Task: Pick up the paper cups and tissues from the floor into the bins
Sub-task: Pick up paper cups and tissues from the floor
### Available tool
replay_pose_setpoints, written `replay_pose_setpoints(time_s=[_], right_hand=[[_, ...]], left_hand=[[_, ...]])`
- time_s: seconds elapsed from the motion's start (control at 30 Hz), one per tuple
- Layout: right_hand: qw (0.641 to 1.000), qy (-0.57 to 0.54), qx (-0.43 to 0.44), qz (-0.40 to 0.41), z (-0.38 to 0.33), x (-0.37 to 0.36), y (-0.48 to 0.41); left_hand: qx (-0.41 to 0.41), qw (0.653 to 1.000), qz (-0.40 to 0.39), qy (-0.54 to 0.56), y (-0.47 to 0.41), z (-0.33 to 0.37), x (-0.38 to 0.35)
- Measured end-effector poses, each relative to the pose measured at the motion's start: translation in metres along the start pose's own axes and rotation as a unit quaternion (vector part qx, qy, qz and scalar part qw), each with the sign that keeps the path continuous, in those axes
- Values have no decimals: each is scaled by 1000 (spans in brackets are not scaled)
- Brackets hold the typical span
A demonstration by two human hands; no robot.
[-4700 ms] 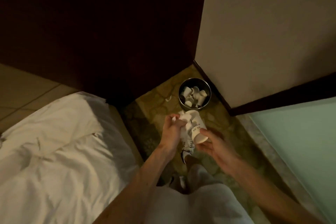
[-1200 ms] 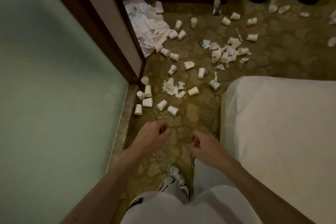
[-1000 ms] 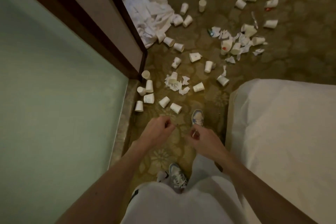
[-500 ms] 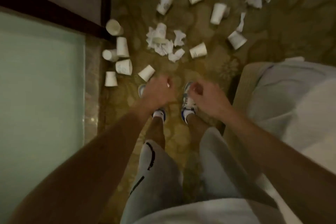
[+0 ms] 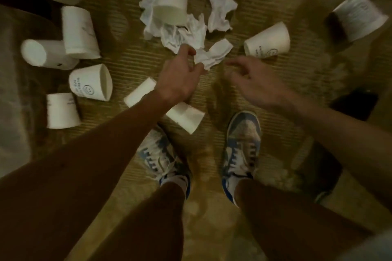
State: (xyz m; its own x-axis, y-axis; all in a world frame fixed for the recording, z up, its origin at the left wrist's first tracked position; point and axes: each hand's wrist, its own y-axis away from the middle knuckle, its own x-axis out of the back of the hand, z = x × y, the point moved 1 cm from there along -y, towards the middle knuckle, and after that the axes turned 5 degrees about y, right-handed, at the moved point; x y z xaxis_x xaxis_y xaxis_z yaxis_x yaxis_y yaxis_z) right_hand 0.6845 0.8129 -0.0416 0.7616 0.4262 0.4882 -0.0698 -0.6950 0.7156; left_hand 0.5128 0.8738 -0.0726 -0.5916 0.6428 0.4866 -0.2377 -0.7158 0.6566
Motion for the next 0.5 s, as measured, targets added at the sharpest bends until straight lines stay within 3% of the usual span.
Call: replay_pose_setpoints(time_s=[0.3, 0.5], right_hand=[[979, -189, -32, 67, 28, -28, -72], [929, -357, -77, 64, 29, -46, -84]], left_hand=[[-149, 987, -13, -53, -48, -28, -23], [-125, 991, -3, 46, -53, -46, -25]])
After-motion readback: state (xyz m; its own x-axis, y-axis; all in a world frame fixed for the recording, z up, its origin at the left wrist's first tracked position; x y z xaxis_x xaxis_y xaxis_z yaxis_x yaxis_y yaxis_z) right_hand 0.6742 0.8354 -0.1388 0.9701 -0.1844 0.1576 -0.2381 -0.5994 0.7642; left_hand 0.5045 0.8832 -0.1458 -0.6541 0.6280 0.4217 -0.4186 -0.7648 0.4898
